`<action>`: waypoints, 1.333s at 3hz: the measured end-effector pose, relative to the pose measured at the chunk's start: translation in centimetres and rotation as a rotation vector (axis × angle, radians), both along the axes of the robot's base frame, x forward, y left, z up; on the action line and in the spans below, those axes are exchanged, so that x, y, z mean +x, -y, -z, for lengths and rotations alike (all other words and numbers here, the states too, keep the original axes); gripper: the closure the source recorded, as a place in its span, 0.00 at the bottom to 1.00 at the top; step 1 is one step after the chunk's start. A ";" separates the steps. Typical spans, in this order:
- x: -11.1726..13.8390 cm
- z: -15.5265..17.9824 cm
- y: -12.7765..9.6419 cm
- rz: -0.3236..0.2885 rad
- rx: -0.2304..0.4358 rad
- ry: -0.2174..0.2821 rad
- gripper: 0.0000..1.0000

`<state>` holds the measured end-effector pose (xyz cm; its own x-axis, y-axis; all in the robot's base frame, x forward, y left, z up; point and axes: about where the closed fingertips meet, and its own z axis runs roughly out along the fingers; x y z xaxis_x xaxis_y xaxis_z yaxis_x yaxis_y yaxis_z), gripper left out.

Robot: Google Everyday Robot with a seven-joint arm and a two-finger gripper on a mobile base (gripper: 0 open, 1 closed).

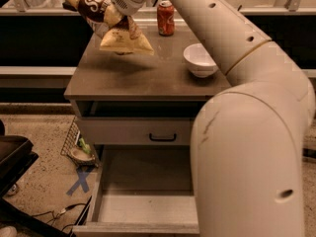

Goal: Pick brown chip bag from middle drawer and place on counter

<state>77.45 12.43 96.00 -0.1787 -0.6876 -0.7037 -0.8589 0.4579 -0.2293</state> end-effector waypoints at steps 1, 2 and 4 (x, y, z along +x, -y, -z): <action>0.6 0.4 -0.2 0.004 0.006 -0.001 0.87; 0.6 0.7 -0.5 0.000 0.004 -0.005 0.64; 0.6 1.3 -0.9 -0.006 0.001 -0.012 0.17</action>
Offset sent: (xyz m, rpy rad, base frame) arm 0.0063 0.0022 -0.0034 0.0061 0.0001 -0.0045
